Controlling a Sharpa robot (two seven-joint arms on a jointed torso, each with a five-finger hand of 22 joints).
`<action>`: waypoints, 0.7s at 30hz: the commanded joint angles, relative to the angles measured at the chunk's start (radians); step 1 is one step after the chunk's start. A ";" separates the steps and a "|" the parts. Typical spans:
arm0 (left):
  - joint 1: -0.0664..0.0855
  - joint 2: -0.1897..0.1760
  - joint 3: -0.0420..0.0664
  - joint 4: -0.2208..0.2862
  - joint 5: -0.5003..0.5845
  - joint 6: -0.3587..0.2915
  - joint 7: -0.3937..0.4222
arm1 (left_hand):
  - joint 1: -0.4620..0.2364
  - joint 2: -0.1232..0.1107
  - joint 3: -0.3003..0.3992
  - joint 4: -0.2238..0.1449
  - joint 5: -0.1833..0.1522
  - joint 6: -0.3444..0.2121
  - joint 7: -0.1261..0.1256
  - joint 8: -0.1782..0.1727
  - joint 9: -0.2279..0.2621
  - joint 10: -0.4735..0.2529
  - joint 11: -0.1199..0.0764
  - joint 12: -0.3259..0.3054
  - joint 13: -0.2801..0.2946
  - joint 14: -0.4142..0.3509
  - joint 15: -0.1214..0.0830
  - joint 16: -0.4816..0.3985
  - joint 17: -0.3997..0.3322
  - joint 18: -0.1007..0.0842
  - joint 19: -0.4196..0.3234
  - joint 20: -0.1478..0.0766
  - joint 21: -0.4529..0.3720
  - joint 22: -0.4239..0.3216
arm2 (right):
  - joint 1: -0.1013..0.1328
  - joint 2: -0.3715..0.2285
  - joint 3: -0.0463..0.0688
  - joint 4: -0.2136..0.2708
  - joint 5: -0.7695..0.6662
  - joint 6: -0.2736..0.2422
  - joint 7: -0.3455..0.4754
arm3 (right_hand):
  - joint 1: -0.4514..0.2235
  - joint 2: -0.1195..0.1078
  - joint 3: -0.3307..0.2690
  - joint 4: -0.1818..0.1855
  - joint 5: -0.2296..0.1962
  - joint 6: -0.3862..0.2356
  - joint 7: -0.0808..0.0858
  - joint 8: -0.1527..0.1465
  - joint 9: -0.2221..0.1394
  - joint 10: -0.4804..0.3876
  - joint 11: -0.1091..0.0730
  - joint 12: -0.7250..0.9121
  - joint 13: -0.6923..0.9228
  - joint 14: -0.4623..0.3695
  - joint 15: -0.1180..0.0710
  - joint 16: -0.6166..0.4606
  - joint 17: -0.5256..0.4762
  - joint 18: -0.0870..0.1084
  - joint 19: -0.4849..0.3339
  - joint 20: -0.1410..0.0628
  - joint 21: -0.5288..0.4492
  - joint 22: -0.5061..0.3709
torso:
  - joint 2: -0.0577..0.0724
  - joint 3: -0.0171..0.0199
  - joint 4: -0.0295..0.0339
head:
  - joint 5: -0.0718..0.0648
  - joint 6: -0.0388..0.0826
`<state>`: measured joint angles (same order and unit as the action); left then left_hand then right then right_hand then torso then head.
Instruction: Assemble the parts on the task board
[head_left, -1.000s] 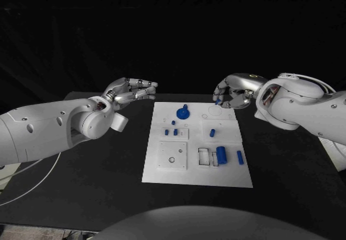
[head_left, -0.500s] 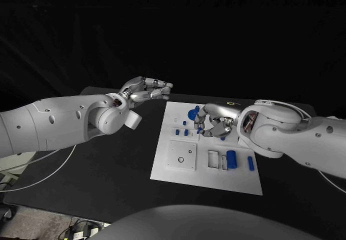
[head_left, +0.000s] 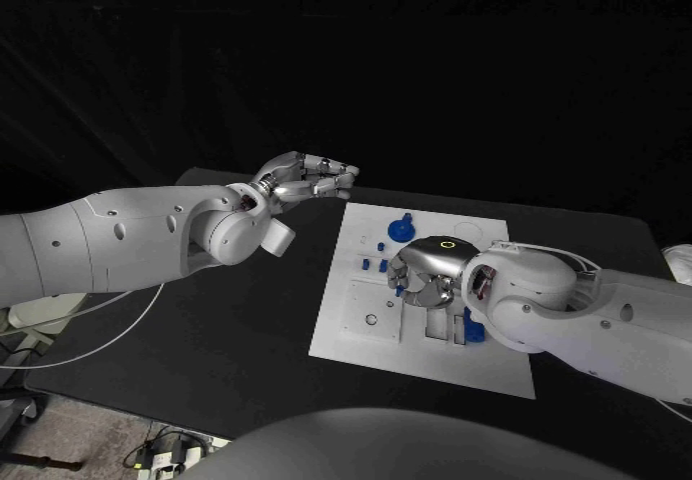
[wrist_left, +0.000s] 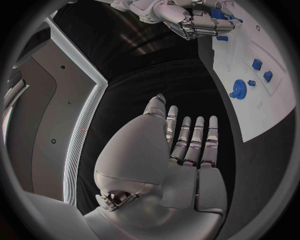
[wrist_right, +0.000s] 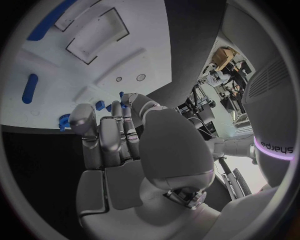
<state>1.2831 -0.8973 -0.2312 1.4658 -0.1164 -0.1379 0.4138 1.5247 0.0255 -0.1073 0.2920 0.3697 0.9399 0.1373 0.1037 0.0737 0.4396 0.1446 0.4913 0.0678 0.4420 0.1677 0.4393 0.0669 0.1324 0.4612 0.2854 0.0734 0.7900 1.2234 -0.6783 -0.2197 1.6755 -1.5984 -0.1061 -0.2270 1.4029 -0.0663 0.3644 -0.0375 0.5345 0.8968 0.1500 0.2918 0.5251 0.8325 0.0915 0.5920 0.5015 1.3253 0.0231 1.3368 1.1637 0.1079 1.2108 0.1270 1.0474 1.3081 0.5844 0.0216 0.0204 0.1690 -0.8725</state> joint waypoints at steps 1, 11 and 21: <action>0.000 0.005 0.001 0.002 -0.001 0.001 0.006 | 0.006 0.008 -0.005 0.000 0.004 -0.002 0.008 0.006 -0.001 -0.005 0.005 0.002 -0.001 -0.007 0.003 0.005 -0.001 0.010 0.001 0.004 0.000 -0.001 | -0.012 0.005 0.000 -0.004 -0.112 0.012 -0.037 | 0.000 -0.009 -0.001 -0.006 0.005 -0.001 0.003 -0.005 -0.001 0.007 0.003 -0.002 -0.001 0.010 0.000 0.007 0.002 0.008 0.007 0.001 0.007 0.111 | -0.002 -0.0012 -0.0010 | 0.000 0.000; -0.001 0.007 0.001 0.003 -0.007 0.006 0.002 | 0.008 0.009 -0.005 0.000 0.005 -0.002 0.008 0.006 -0.001 -0.006 0.005 0.003 -0.001 -0.007 0.003 0.005 -0.001 0.010 0.000 0.004 0.000 -0.002 | -0.057 0.023 0.000 -0.028 -0.153 -0.033 -0.031 | -0.002 -0.011 0.002 -0.008 0.004 0.003 0.004 -0.008 -0.002 0.013 0.003 -0.001 -0.002 0.017 0.000 0.013 0.008 0.007 0.015 0.001 0.018 0.113 | 0.000 0.0008 0.0017 | 0.002 0.000; -0.001 0.009 0.001 -0.001 -0.008 0.012 -0.003 | 0.009 0.009 -0.005 0.000 0.006 -0.002 0.008 0.006 -0.001 -0.006 0.005 0.003 -0.002 -0.008 0.003 0.006 -0.001 0.010 0.000 0.004 0.000 -0.002 | -0.082 0.028 0.000 -0.041 -0.153 -0.113 0.004 | -0.011 -0.012 0.001 -0.009 -0.015 0.020 0.001 -0.009 0.002 0.025 -0.001 0.001 -0.005 0.030 -0.002 0.024 0.017 0.004 0.030 0.001 0.040 0.117 | -0.001 -0.0002 0.0002 | 0.008 0.000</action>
<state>1.2822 -0.8909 -0.2312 1.4646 -0.1190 -0.1368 0.4083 1.5284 0.0291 -0.1072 0.2920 0.3696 0.9399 0.1373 0.1037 0.0737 0.4361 0.1479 0.4913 0.0680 0.4385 0.1713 0.4392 0.0671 0.1323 0.4612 0.2854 0.0734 0.7889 1.1430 -0.6527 -0.2198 1.6359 -1.7263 -0.1709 -0.2446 1.3949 -0.0743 0.3672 -0.0402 0.5236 0.9088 0.1485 0.2877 0.5266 0.8514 0.0881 0.5919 0.4975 1.3470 0.0228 1.3545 1.1799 0.1079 1.2330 0.1267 1.0823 1.3079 0.5843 0.0219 0.0214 0.1778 -0.8725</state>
